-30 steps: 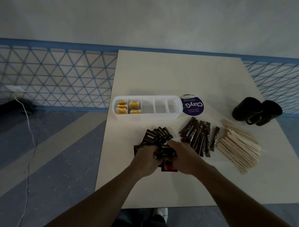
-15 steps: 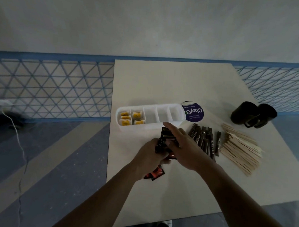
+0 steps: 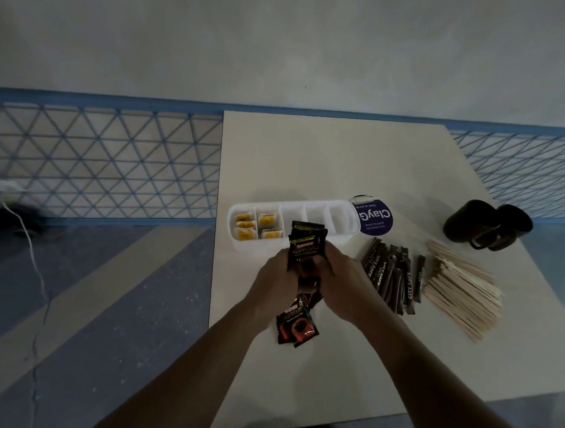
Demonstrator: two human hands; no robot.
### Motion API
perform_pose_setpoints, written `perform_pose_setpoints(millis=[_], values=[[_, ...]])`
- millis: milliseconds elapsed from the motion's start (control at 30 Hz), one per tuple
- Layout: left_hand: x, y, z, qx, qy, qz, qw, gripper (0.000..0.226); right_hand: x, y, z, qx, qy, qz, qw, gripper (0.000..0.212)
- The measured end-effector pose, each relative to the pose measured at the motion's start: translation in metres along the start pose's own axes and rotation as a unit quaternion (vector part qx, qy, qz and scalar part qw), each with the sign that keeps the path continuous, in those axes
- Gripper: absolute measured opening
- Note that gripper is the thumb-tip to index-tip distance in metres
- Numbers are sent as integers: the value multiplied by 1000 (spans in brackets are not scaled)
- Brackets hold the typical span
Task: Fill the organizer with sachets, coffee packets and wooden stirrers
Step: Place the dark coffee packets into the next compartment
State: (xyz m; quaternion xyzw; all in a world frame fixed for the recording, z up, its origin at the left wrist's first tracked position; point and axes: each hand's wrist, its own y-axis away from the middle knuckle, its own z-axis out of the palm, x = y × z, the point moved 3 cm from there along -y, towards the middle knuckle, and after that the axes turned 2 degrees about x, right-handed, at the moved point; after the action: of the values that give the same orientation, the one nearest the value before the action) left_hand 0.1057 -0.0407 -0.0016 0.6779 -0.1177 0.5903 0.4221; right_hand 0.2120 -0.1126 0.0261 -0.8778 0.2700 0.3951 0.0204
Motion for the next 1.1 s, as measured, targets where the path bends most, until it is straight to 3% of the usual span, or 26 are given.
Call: perform_pose_setpoints(millis=[300, 500, 667, 767, 933, 1100], values=[[26, -21, -2, 3, -15, 30, 999, 46, -3, -35, -8, 21, -65, 19, 997, 15], [48, -45, -4, 61, -66, 75, 993, 43, -5, -62, -6, -2, -49, 11, 999, 14], [58, -64, -11, 52, -83, 58, 994, 38, 3, -88, -12, 7, -60, 16, 998, 28], [62, -73, -21, 65, -159, 46, 984, 24, 6, -101, -18, -12, -58, 20, 998, 29], [65, -89, -54, 139, -331, 55, 932, 66, 10, -121, -24, -31, -15, 27, 999, 21], [57, -98, -64, 71, -484, 57, 870, 109, 9, -133, -15, -43, 51, 30, 997, 17]])
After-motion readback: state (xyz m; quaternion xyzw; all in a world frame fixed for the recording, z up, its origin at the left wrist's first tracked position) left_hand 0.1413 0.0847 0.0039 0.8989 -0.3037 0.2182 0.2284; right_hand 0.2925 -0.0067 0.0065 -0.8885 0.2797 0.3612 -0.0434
